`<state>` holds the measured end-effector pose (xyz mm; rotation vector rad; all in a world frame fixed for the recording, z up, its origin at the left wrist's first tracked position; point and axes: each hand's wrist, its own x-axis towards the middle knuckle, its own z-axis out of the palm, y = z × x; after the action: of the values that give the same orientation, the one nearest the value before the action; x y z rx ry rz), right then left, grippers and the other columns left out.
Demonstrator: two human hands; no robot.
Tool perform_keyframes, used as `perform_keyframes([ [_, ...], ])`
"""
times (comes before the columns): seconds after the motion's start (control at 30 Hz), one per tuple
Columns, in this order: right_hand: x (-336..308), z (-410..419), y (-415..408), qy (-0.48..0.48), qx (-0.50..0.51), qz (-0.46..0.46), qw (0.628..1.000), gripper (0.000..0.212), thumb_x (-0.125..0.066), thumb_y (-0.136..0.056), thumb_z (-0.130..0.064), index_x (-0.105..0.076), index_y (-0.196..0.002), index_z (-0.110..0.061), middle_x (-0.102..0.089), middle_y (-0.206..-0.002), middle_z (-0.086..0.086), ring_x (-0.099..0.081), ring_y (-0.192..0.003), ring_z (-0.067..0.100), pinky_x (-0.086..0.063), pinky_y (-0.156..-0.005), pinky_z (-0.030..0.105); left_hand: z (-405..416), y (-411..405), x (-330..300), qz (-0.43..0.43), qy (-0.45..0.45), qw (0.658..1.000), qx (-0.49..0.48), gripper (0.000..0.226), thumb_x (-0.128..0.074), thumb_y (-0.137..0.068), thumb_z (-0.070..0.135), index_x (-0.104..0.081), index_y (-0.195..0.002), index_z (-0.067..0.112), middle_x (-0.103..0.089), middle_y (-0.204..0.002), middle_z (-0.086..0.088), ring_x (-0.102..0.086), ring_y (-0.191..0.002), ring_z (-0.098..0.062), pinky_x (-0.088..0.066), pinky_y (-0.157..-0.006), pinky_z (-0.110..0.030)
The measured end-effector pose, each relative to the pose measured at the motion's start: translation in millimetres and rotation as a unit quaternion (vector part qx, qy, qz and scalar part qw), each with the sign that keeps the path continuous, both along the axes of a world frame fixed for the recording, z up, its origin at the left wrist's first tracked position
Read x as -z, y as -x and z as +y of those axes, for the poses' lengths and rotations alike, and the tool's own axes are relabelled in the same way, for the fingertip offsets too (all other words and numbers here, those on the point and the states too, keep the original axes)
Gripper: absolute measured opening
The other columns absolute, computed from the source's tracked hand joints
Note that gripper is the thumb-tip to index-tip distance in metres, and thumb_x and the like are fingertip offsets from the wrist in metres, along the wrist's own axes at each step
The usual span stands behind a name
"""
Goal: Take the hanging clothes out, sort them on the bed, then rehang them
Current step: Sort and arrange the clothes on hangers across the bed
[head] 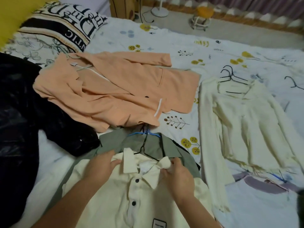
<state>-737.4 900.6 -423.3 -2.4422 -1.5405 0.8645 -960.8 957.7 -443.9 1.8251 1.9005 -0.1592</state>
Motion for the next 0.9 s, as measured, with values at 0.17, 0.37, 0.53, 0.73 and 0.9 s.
perform_keyframes([
  [0.17,-49,-18,4,-0.070,-0.035,0.017,0.997,0.031,-0.055,-0.088,-0.039,-0.048,-0.115,-0.025,-0.065,-0.103,-0.001,-0.059,-0.101,0.020,-0.036,-0.070,0.032,-25,7,-60,-0.065,-0.077,0.994,-0.053,0.019,-0.059,-0.089,0.028,-0.062,-0.101,0.014,-0.067,-0.101,-0.008,-0.060,-0.099,-0.028,-0.035,-0.066,-0.031],
  [0.37,-113,-55,-1,-0.143,-0.076,0.034,0.986,0.028,-0.054,-0.087,-0.035,-0.050,-0.112,-0.023,-0.065,-0.101,0.000,-0.057,-0.100,0.021,-0.026,-0.066,0.029,-70,11,-127,-0.117,-0.136,0.980,-0.083,0.030,-0.065,-0.084,0.021,-0.043,-0.064,0.025,-0.052,-0.066,0.001,-0.054,-0.073,-0.025,-0.027,-0.057,-0.032],
  [0.53,-159,-109,-11,-0.192,-0.103,0.075,0.973,0.028,-0.056,-0.086,-0.033,-0.053,-0.112,-0.021,-0.065,-0.102,0.002,-0.057,-0.100,0.023,-0.032,-0.069,0.032,-128,8,-185,-0.105,-0.191,0.972,-0.089,0.017,-0.066,-0.084,0.020,-0.064,-0.070,0.011,-0.063,-0.069,-0.005,-0.053,-0.070,-0.022,-0.032,-0.057,-0.032],
  [0.73,-209,-182,-22,-0.257,-0.141,0.124,0.948,0.038,-0.060,-0.086,-0.029,-0.055,-0.123,-0.023,-0.064,-0.108,0.001,-0.057,-0.103,0.019,-0.041,-0.082,0.030,-228,-2,-249,-0.100,-0.278,0.945,-0.138,0.031,-0.066,-0.083,0.016,-0.053,-0.055,0.020,-0.052,-0.057,0.002,-0.048,-0.062,-0.021,-0.028,-0.055,-0.034],
  [0.9,-244,-239,-20,-0.299,-0.159,0.170,0.925,0.027,-0.059,-0.087,-0.027,-0.060,-0.113,-0.021,-0.065,-0.098,-0.004,-0.058,-0.092,0.014,-0.044,-0.077,0.028,-305,2,-283,-0.085,-0.322,0.925,-0.183,0.025,-0.063,-0.085,0.018,-0.061,-0.062,0.007,-0.054,-0.062,-0.006,-0.049,-0.065,-0.022,-0.031,-0.058,-0.036],
])
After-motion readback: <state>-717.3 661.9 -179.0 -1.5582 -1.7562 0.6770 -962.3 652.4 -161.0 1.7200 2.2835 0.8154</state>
